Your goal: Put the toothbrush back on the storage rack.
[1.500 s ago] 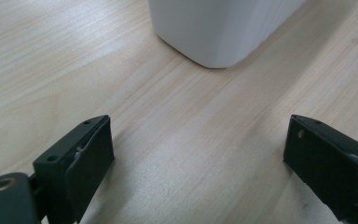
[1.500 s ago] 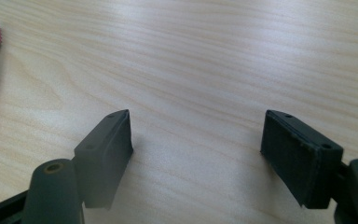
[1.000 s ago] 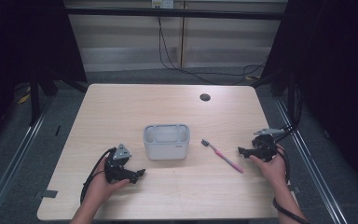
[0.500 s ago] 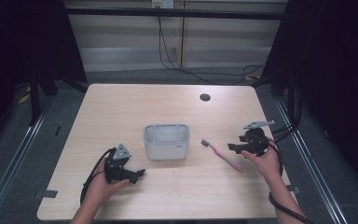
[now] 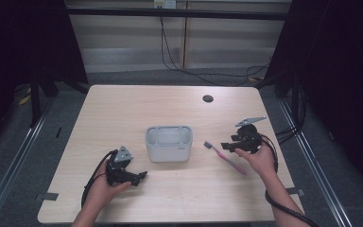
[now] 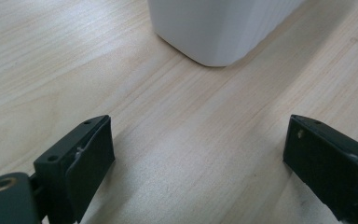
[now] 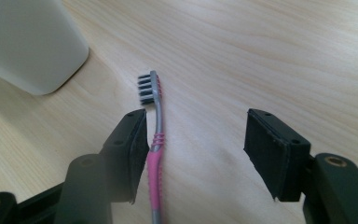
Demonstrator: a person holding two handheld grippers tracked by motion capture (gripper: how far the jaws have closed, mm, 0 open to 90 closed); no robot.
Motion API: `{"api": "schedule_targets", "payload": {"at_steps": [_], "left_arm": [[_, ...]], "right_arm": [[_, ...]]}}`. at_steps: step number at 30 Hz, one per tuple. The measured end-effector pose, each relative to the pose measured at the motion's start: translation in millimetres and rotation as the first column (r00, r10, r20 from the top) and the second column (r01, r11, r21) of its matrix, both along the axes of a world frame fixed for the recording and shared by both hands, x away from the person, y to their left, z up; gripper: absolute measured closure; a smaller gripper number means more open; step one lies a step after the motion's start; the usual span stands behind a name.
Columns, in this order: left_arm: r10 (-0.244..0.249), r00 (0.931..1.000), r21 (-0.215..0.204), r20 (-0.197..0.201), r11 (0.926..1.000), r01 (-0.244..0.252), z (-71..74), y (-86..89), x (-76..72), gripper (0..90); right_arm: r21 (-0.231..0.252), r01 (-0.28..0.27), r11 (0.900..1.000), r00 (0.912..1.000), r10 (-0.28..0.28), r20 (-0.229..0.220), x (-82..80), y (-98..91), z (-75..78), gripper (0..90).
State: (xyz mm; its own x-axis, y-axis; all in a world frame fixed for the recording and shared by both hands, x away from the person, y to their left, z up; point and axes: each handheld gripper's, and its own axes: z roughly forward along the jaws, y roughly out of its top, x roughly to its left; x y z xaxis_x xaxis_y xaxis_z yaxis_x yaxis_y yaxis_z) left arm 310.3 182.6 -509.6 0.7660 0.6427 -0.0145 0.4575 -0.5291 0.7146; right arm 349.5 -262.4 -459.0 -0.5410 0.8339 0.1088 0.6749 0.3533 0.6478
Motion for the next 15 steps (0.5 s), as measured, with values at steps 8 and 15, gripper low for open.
{"api": "schedule_targets", "payload": {"at_steps": [8, 15], "left_arm": [[-0.003, 1.0000, 0.001, -0.004, 1.0000, 0.003, 0.2, 0.1, 0.0, 8.1], [-0.006, 1.0000, 0.007, -0.002, 1.0000, 0.006, 0.3, 0.3, 0.2, 8.1]], "right_arm": [[0.000, -0.021, 0.9998, 0.9988, 0.021, -0.045, 3.3, 9.2, -1.3, 42.9], [-0.008, -0.041, 0.9991, 0.9948, 0.040, -0.093, 5.8, 18.1, -3.0, 46.7]]}}
